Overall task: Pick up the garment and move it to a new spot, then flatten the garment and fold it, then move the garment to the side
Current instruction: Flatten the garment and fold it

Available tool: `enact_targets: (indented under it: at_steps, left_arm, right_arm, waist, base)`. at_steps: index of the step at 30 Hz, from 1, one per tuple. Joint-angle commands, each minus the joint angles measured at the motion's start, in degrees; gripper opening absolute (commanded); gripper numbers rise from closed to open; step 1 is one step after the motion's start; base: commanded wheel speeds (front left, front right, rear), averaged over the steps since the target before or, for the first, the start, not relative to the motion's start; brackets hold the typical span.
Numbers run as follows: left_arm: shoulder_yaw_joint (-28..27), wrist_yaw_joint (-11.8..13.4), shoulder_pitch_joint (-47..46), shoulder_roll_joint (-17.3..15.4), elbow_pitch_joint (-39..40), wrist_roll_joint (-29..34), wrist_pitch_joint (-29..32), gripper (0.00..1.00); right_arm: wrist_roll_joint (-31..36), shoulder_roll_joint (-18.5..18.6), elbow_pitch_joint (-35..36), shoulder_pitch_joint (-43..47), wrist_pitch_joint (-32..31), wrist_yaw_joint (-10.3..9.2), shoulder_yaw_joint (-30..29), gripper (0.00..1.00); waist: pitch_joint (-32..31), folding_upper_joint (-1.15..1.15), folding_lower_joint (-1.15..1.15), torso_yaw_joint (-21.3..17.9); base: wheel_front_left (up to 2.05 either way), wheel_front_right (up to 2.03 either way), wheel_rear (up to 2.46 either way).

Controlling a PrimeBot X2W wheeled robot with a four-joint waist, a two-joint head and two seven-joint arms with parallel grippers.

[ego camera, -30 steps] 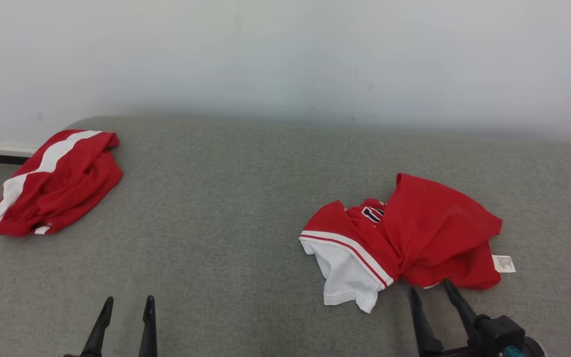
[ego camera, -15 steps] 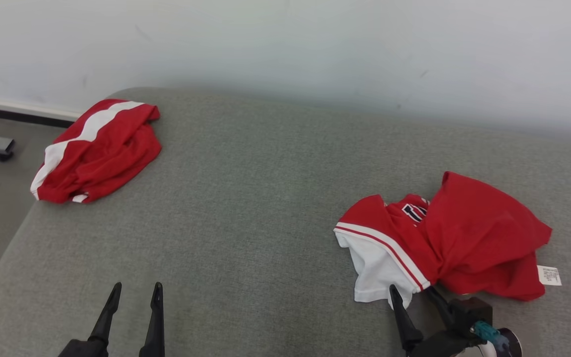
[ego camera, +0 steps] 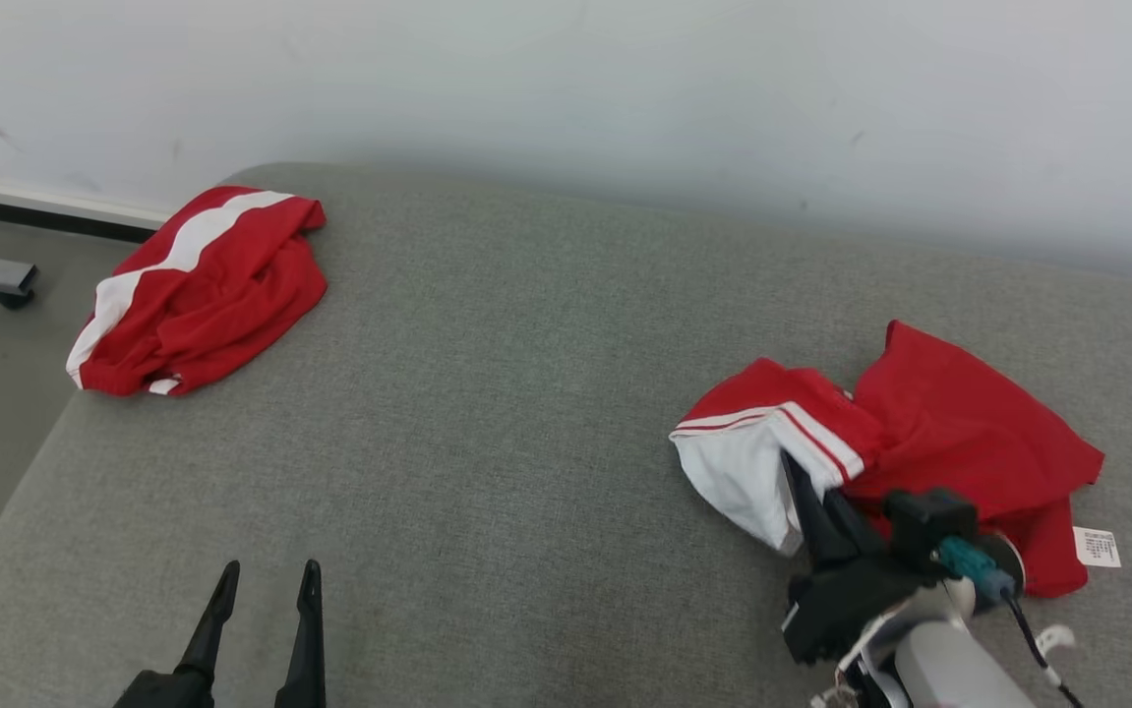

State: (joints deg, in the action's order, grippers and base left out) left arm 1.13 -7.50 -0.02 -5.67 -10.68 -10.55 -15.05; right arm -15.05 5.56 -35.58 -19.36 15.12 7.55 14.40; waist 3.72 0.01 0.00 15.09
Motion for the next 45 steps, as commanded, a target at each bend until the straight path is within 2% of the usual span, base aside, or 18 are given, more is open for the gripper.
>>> enact_targets:
  at_steps: [1, 9, 18, 25, 27, 30, 40, 45]
  left_arm:
    - [0.47, 0.06, 0.03, 0.04, -0.29, 0.13, -0.19, 1.0]
    - [1.57, 0.06, -0.85, -0.42, -0.92, 0.06, -0.19, 1.0]
    - [2.07, 0.06, -0.58, -0.75, -1.51, -0.74, -0.19, 1.0]
    - [2.06, 0.06, -0.48, -0.44, -1.58, -0.5, -0.19, 1.0]
    - [1.76, 0.06, -0.27, -0.39, -1.44, -0.45, -0.19, 1.0]
    - [0.94, 0.06, 0.29, -0.23, -1.15, -0.27, -0.19, 1.0]
    - [0.54, 0.06, 1.11, 0.57, -1.08, -0.04, -0.19, 1.0]
    - [1.33, 0.06, 0.34, 0.77, -1.16, -0.1, -0.19, 1.0]
  right_arm:
    - [-0.36, 0.95, 1.88, -2.16, 0.06, -0.12, 1.8, 0.0]
    - [-2.22, 1.87, 4.52, -10.51, 0.06, -0.12, 8.71, 0.0]
    - [-6.38, -1.14, 2.74, -26.38, 0.06, -0.12, 17.18, 0.0]
    - [-8.3, -2.29, 3.0, -37.81, 0.05, -0.12, 18.96, 0.0]
    - [-8.21, -1.96, 3.61, -38.75, 0.05, -0.12, 18.3, 0.0]
    - [-9.92, -1.59, 4.23, -36.93, 0.05, -0.12, 17.44, 0.0]
    - [-16.54, 4.27, 4.27, -21.86, 0.05, -0.13, 22.91, 0.0]
    - [-19.03, 7.82, 5.23, -13.13, 0.05, -0.13, 19.22, 0.0]
  waist:
    - [-0.91, -0.01, 0.0, -0.89]
    - [-2.48, -0.01, 0.0, -1.1]
    - [-2.65, -0.01, 0.0, 0.01]
    - [-2.68, -0.01, 0.0, 1.07]
    - [-2.75, -0.01, 0.0, 0.93]
    - [-2.73, -0.01, 0.0, 0.04]
    - [-2.54, -0.01, 0.0, -4.51]
    - [-2.25, -0.01, 0.0, -5.86]
  base:
    - [0.0, 0.0, 0.0]
    - [0.0, 0.0, 0.0]
    - [0.0, 0.0, 0.0]
    - [0.0, 0.0, 0.0]
    - [0.0, 0.0, 0.0]
    - [0.0, 0.0, 0.0]
    - [0.0, 0.0, 0.0]
    - [0.0, 0.0, 0.0]
